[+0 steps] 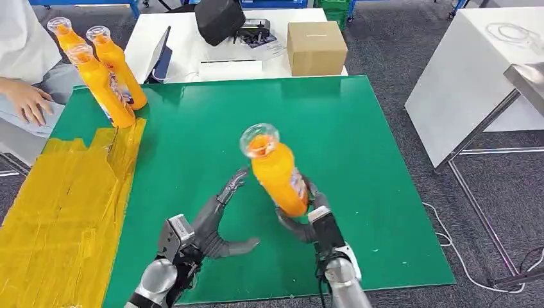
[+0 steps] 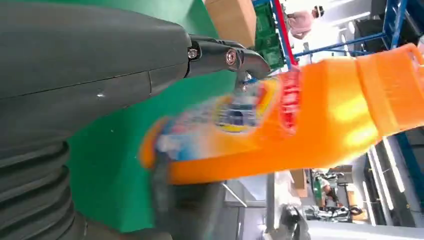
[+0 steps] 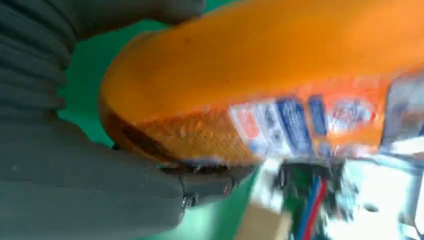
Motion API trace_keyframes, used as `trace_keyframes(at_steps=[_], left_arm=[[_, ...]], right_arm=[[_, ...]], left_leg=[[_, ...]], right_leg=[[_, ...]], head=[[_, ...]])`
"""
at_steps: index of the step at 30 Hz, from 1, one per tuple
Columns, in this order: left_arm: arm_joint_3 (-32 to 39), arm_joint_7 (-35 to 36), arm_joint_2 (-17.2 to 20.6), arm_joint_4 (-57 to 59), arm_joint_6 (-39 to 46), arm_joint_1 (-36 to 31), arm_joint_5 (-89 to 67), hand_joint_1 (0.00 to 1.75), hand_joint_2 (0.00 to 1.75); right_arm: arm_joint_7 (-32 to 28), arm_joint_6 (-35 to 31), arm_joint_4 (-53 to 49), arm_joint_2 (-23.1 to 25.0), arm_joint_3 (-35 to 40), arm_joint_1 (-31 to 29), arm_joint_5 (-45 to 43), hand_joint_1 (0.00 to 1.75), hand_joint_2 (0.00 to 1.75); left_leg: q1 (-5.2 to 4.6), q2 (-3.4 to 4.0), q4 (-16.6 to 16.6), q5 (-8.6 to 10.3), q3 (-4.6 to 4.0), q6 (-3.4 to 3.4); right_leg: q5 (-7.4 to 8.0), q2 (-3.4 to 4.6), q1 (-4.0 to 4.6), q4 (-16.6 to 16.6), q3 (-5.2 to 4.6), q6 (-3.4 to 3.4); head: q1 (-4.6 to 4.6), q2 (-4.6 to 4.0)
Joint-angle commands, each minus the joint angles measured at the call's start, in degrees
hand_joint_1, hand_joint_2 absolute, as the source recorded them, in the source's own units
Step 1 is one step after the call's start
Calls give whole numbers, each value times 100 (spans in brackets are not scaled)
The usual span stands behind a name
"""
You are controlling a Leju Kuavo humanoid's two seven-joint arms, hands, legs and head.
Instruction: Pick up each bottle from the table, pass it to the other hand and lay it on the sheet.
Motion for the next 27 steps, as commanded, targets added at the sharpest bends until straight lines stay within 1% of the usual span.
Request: trace_keyframes(at_steps=[1,5,6,11,16,18,19,27], left_arm=[[194,189,-21,592,-119,-430,477,0,175],[265,224,-38,631,-119,-461,570,0,175],[403,322,-55,784,-428,-569,1009,0,175],[354,326,-82,798,-424,-552,998,0,175],[358,470,-121,985,-446,-581,1193,0,175],[365,474,-109,996,-447,-588,1200,0,175],[365,474,-109,996,-447,-588,1200,0,175],[442,570,-134,1108,-441,-642,1337,0,175]], right_arm=[[-39,-2,1591,191,488,-492,40,175,175],[-37,-71,1681,207,553,-509,94,175,175],[-76,-163,1879,235,684,-556,186,175,175],[-73,-198,1864,204,686,-566,206,175,175],[-57,-276,1797,172,656,-499,239,175,175],[-57,-281,1796,176,659,-495,242,175,175],[-57,-281,1796,176,659,-495,242,175,175],[-83,-371,1752,183,717,-484,337,175,175]], left_leg=[[6,9,-5,-1,12,-3],[9,11,-5,-2,17,-4],[8,11,-4,-1,13,-4],[13,6,-3,-4,18,-5],[5,-1,-3,0,8,-2],[19,0,1,-8,26,-5],[7,2,-3,-1,10,-3],[5,1,-2,-2,7,-3]], right_leg=[[3,3,7,-9,13,-8],[3,3,11,-12,18,-11],[3,3,9,-9,14,-10],[0,-6,15,-14,24,-15],[0,-8,6,-9,12,-8],[-3,-18,22,-18,39,-22],[1,-6,7,-9,13,-10],[-1,-6,6,-7,10,-8]], head=[[-2,0],[-2,0],[0,0],[0,0],[0,0],[0,0],[0,0],[0,0]])
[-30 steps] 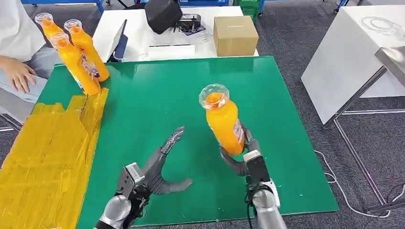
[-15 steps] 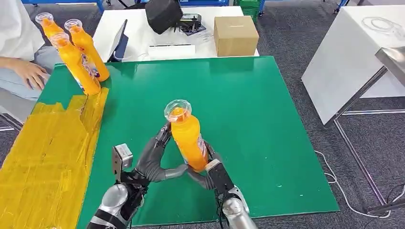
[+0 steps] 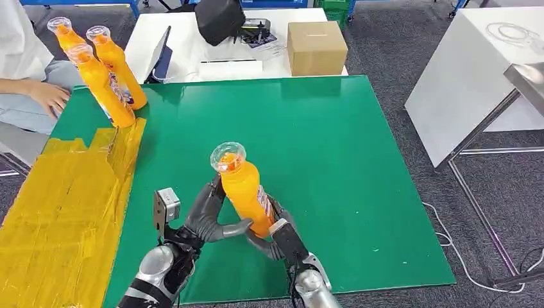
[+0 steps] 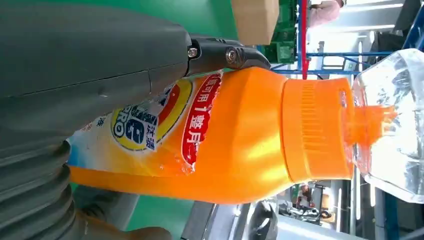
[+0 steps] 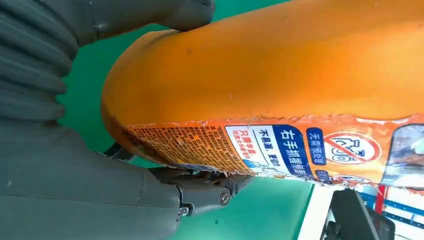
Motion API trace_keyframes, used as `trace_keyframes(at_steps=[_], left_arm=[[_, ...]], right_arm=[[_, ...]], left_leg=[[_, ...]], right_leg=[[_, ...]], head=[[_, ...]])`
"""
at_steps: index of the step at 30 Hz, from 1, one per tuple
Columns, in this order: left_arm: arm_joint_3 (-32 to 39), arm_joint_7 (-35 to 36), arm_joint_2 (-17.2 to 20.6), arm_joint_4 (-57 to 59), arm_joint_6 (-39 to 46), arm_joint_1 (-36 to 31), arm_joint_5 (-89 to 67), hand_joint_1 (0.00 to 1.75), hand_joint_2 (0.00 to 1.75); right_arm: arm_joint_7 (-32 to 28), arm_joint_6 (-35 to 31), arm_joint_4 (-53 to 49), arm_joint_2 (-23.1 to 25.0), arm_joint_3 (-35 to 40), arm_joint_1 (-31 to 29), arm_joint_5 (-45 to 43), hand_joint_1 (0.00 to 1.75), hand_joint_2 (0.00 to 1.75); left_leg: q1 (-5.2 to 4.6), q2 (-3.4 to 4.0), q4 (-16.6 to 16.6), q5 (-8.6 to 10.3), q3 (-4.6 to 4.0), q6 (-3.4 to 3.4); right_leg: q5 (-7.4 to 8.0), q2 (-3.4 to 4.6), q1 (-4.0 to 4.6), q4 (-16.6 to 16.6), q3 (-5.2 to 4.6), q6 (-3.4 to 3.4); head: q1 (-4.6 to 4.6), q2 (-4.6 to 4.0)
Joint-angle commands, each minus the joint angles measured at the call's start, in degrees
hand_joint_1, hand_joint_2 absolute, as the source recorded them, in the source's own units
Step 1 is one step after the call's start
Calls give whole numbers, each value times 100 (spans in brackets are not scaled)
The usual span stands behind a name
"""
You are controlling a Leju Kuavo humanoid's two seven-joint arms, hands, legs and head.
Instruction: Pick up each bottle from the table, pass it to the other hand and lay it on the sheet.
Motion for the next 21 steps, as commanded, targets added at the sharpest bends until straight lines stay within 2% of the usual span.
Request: trace_keyframes(at_steps=[1,4,5,6,7,8,9,10,11,12,21], left_arm=[[122,153,-9,534,-23,-292,160,0,175],[137,177,-20,650,27,-357,180,0,175],[137,168,-19,645,25,-348,189,28,175],[145,159,-14,629,28,-328,201,154,175],[155,155,-10,613,24,-313,214,169,175],[155,162,3,607,15,-301,230,175,175],[143,179,26,616,8,-295,240,175,175],[139,188,33,630,9,-297,244,147,175],[130,211,40,669,-1,-304,254,51,175],[128,223,35,711,-10,-311,264,0,175],[86,242,-11,795,-46,-319,298,0,175]], right_arm=[[-27,-112,248,-92,151,-207,109,175,175],[-85,-194,39,-104,185,-167,158,175,175],[-116,-178,-127,-131,169,-119,120,175,175],[-168,-121,-330,-160,164,-56,71,175,175],[-188,-80,-507,-191,168,4,53,175,175],[-232,-83,-675,-214,193,58,70,175,175],[-288,-105,-899,-238,223,123,100,175,175],[-309,-115,-1017,-239,236,160,107,175,175],[-329,-117,-1216,-243,269,206,120,175,175],[-374,-135,-1400,-234,305,241,134,175,175],[-408,-221,-1791,-193,540,260,219,175,175]], left_leg=[[9,1,-1,-5,15,-3],[10,1,1,-4,13,-3],[3,-2,-1,-1,6,-1],[6,0,0,-1,8,-2],[10,-2,2,-4,11,-3],[3,-2,0,-1,6,-2],[9,-2,2,-4,11,-3],[3,-5,-1,-1,4,-2],[7,-6,1,-3,8,-3],[9,-7,1,-5,12,-3],[10,0,1,-5,12,-4]], right_leg=[[-2,-8,11,-10,21,-11],[-2,-9,12,-9,20,-12],[-1,-8,4,-4,10,-7],[0,-9,8,-6,14,-10],[-2,-13,12,-7,19,-13],[-2,-10,5,-4,11,-8],[-3,-13,11,-6,19,-13],[-2,-12,4,-5,10,-7],[-4,-15,8,-6,16,-11],[-5,-17,11,-9,21,-13],[-3,-9,12,-8,17,-13]], head=[[0,0],[0,0],[0,0],[0,0],[2,0],[0,0],[0,0],[0,0],[2,0],[0,0],[0,0]])
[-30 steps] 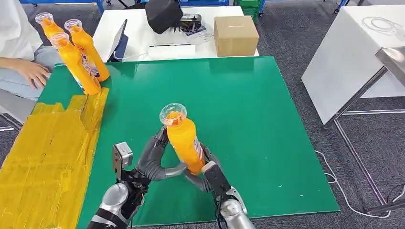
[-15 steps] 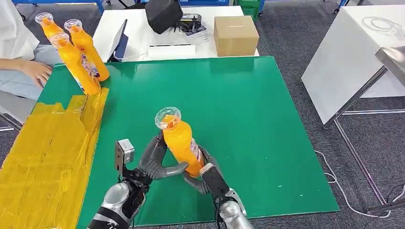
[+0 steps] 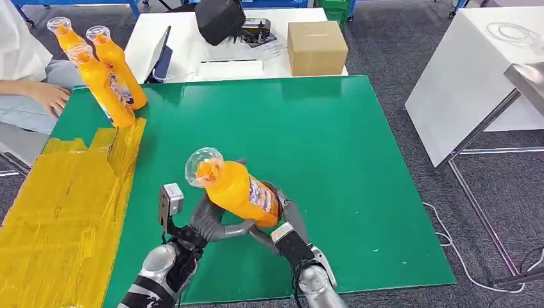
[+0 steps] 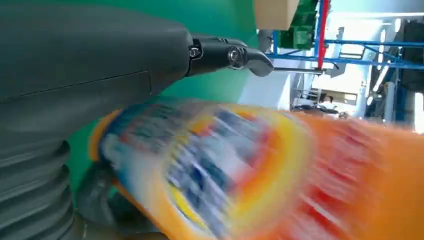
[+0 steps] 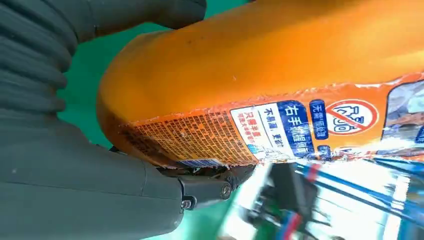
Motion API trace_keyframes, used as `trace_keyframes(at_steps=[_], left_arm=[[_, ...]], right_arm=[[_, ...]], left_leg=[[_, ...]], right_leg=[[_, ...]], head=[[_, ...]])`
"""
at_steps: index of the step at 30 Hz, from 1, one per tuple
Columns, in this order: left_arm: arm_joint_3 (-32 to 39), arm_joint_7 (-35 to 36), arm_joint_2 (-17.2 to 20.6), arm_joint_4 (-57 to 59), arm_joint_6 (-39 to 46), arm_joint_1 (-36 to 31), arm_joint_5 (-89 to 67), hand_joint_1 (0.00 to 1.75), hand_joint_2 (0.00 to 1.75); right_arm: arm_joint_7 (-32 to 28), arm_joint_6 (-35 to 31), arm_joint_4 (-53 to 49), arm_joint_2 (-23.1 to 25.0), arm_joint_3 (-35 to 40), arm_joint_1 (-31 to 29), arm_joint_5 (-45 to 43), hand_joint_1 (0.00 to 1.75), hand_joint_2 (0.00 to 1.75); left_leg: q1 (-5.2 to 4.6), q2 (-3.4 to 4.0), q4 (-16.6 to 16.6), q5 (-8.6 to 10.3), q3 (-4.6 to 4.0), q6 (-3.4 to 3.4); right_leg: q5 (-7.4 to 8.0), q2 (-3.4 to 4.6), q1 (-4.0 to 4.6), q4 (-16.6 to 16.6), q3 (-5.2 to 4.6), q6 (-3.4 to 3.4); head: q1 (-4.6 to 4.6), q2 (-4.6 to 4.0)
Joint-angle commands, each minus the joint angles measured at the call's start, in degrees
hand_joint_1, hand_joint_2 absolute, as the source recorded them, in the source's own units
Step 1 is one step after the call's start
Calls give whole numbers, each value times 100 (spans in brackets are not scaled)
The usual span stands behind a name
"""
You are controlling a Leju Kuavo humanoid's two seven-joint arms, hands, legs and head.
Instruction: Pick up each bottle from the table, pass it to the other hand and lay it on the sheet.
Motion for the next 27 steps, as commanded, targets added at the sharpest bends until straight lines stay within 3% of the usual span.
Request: trace_keyframes(at_steps=[1,12,27], left_arm=[[73,34,22,437,-9,-190,60,0,175],[139,15,1,355,-23,-136,169,0,175],[285,-96,109,-316,-217,42,506,0,175]], right_arm=[[-5,-39,-447,-140,313,-34,12,175,175],[-8,-79,-414,-151,386,-62,-39,175,175],[32,-157,425,-126,324,-180,-108,175,175]], left_leg=[[5,-1,-1,-2,9,-3],[10,6,-2,-6,16,-4],[6,8,-3,-3,11,-3]], right_leg=[[-2,-9,7,-5,14,-9],[-2,-4,10,-10,22,-13],[1,1,7,-8,15,-8]], head=[[0,0],[0,0],[0,0]])
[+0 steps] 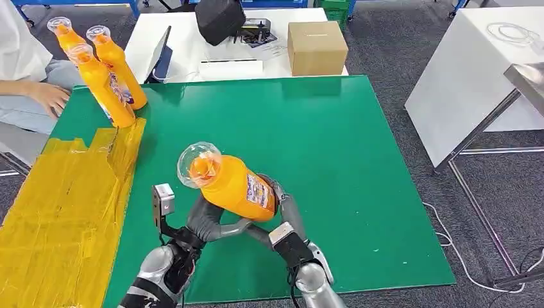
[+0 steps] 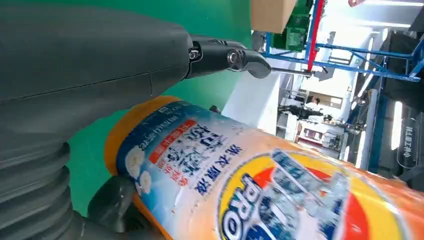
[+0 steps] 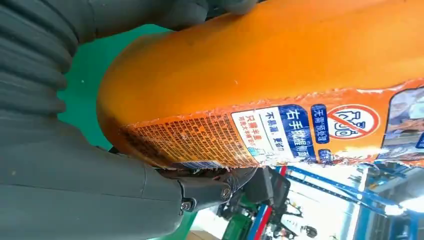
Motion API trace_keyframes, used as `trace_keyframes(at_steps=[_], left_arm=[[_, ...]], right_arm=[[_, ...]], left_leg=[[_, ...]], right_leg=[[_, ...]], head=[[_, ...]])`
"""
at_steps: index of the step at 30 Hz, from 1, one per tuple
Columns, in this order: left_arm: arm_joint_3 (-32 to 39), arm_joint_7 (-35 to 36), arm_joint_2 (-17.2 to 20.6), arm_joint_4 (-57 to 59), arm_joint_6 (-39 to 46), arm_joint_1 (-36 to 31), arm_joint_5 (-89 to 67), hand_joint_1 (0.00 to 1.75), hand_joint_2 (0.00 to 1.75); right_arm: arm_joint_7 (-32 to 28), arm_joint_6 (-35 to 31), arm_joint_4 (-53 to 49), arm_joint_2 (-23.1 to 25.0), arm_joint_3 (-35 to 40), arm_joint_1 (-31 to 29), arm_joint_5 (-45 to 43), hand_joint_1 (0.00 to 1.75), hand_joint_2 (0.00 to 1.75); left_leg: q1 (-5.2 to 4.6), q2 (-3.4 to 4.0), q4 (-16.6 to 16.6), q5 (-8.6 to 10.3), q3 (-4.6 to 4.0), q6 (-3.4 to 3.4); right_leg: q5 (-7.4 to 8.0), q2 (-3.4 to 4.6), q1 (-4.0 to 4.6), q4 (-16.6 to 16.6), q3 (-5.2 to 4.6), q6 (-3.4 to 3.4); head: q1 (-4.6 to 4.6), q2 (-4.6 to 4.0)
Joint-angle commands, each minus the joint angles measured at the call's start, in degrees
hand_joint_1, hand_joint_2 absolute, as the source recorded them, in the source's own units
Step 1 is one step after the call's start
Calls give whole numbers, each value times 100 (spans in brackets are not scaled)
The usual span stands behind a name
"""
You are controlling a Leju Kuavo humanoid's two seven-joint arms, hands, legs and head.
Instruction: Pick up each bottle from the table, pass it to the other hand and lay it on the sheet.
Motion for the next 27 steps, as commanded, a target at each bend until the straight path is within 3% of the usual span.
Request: trace_keyframes(at_steps=[1,19,27], left_arm=[[215,-32,134,-314,-13,-21,99,0,175],[157,37,151,-396,23,11,46,0,175],[-229,52,36,-232,140,118,-204,0,175]], right_arm=[[13,-61,757,-129,15,-222,-38,175,175],[-36,-132,1068,-98,-132,-228,7,175,175],[-41,-211,558,11,333,-21,292,175,175]], left_leg=[[10,11,-2,-6,18,-4],[9,3,-3,-4,17,-3],[9,-1,0,-8,16,-4]], right_leg=[[0,1,13,-11,21,-12],[-1,-7,11,-12,23,-11],[-7,-12,11,-7,22,-13]], head=[[2,0],[0,0],[2,0]])
